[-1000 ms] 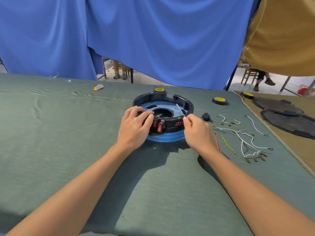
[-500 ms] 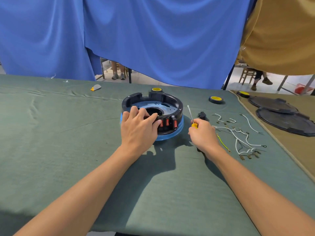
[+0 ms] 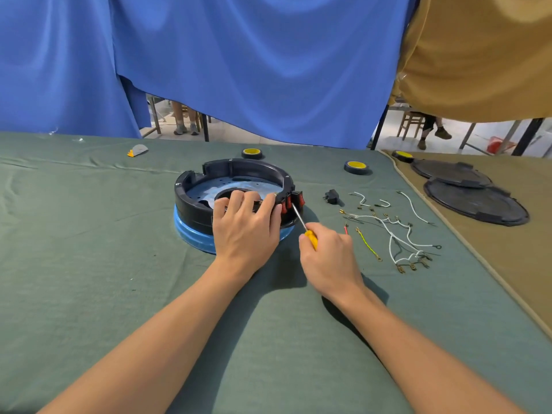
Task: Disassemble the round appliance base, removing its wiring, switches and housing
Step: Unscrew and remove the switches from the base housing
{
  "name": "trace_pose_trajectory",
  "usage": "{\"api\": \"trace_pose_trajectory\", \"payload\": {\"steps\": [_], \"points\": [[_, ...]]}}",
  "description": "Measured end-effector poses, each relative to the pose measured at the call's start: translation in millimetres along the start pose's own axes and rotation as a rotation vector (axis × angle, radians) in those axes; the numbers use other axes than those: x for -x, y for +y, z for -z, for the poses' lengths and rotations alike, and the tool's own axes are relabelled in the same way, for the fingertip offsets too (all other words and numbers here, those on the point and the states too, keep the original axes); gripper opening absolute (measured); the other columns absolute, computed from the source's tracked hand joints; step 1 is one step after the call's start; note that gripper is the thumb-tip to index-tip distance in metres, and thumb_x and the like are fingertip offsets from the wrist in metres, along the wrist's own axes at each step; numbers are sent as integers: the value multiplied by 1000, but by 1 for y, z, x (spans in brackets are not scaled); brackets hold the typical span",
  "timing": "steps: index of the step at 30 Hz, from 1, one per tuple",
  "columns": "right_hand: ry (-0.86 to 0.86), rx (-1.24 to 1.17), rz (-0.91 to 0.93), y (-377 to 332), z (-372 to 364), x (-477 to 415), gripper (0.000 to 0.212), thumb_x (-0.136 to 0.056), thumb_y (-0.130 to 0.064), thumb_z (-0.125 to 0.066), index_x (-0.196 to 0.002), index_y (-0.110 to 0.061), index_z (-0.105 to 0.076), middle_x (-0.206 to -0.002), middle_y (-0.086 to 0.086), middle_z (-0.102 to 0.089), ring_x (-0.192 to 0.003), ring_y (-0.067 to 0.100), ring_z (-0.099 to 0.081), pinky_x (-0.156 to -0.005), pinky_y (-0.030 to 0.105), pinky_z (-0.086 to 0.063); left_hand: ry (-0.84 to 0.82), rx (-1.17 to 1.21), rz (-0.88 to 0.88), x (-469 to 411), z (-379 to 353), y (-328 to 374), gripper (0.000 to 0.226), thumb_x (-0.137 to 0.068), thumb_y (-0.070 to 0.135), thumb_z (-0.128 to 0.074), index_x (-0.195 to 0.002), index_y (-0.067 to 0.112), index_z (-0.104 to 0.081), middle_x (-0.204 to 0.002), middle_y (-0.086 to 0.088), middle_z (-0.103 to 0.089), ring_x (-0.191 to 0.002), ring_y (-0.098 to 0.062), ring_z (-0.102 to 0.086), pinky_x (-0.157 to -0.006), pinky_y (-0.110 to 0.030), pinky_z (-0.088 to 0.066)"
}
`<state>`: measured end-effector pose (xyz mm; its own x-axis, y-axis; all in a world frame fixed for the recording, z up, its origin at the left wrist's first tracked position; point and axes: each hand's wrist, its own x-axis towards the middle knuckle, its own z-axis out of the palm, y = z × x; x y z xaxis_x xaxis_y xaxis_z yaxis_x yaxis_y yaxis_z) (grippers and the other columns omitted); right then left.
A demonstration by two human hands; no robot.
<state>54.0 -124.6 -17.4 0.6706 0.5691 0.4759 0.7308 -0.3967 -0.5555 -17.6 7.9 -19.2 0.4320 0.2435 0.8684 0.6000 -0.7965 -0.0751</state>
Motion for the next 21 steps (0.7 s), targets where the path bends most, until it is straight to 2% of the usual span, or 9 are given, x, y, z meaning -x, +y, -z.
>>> {"api": "trace_pose_trajectory", "payload": {"steps": [5,8,10,12,14,21], "points": [[-31,19,-46,-2,4,-4,22,-96,-14,-44,-84,-4,-59,-78,18,-62,-83,37,-52,-70,40,-33,33,-3,-6,1,-3,0,31,-98,36,-46,-96,20,-72,-81,1,-70,-78,-24,-60,-70,-39,-37],[-17,37,-76,-3,4,-3,23,-96,-13,-43,-94,-1,-63,-89,20,-66,-93,37,-53,-73,39,-32,56,-3,-5,2,-3,-1,30,-98,36,-47,-95,20,-72,-80,1,-70,-76,-25,-60,-69,-39,-36],[0,34,-97,-3,5,-2,22,-96,-11,-44,-95,0,-63,-89,22,-66,-94,39,-53,-67,35,-25,62,-3,-4,2,-3,-1,30,-98,36,-47,-94,20,-72,-79,2,-69,-75,-25,-59,-68,-39,-36],[18,16,-115,-1,7,-3,20,-94,-7,-45,-76,-4,-54,-70,18,-59,-81,40,-50,-61,33,-17,72,-6,-5,2,-4,-1,29,-97,36,-48,-93,20,-72,-78,1,-69,-74,-25,-59,-68,-39,-36],[12,0,-141,0,9,-5,27,-92,-5,-45,-65,-7,-41,-54,6,-41,-68,36,-41,-60,32,-13,79,-3,-5,2,-4,-1,28,-97,35,-49,-92,20,-72,-77,1,-69,-73,-25,-58,-67,-39,-37],[54,-49,-86,-2,10,2,21,-93,-7,-47,-72,-5,-52,-55,4,-46,-63,28,-39,-59,35,-18,66,11,-2,2,-3,-1,28,-97,35,-48,-95,20,-72,-78,1,-69,-74,-25,-59,-68,-39,-37]]}}
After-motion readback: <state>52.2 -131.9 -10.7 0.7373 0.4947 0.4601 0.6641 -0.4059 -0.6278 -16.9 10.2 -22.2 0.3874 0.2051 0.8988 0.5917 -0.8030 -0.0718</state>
